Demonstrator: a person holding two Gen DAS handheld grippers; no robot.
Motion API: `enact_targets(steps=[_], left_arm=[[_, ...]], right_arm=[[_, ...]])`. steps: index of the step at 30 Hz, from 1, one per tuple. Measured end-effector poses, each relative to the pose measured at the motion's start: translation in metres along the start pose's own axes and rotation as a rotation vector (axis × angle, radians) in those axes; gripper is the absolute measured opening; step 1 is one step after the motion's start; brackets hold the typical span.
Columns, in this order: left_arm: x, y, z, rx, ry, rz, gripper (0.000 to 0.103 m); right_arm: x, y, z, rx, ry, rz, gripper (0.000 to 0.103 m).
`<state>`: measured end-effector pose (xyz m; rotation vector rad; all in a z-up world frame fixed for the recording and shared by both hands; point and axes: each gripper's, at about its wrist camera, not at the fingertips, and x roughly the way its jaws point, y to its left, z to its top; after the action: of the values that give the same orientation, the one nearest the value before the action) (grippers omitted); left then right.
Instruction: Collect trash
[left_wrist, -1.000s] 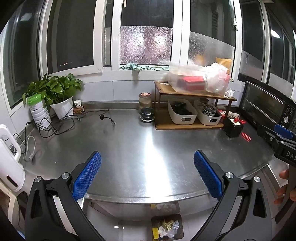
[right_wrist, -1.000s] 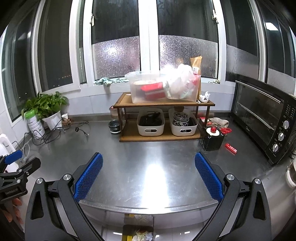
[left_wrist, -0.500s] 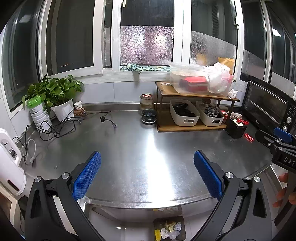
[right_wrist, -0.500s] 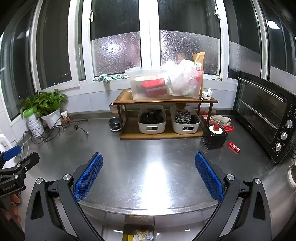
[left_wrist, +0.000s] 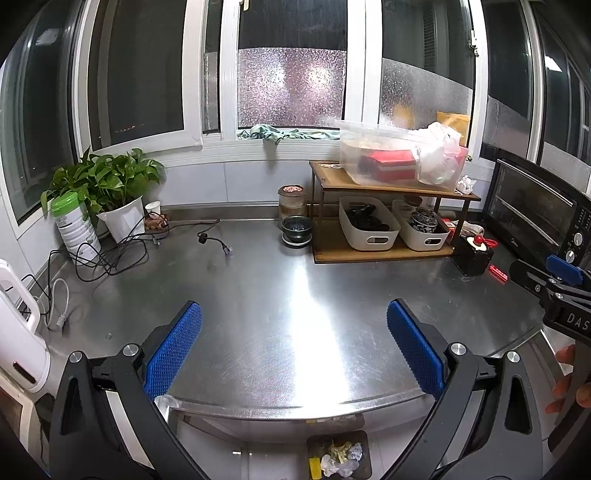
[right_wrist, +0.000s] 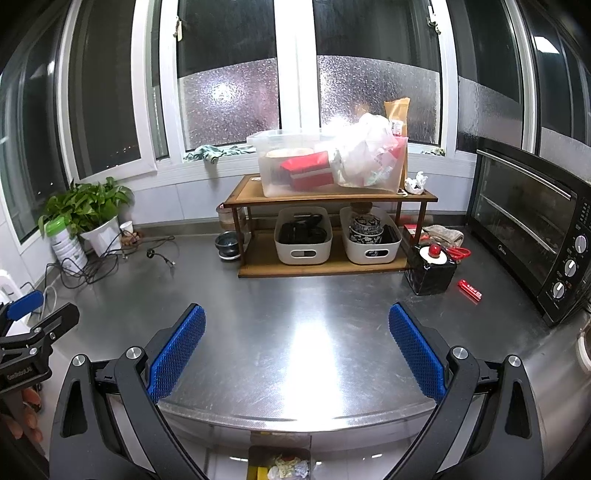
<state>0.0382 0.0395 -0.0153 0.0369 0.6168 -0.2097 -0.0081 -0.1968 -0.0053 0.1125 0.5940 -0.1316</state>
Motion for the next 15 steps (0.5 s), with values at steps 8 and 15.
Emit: enact_targets(steps=[8,15], left_arm=[[0.0,-0.0003,0.0004,-0.002,-0.004,0.002,0.095],[-0.0043,0.001,-0.0015,-0.005,-0.004,0.003,0.095]], right_arm=[[-0.0004,0.0022,0.0013,-0.01,-0.002,-0.003,0.1],[-0.0017,0.004,0.0017,-0.015,-0.001,0.001,0.1]])
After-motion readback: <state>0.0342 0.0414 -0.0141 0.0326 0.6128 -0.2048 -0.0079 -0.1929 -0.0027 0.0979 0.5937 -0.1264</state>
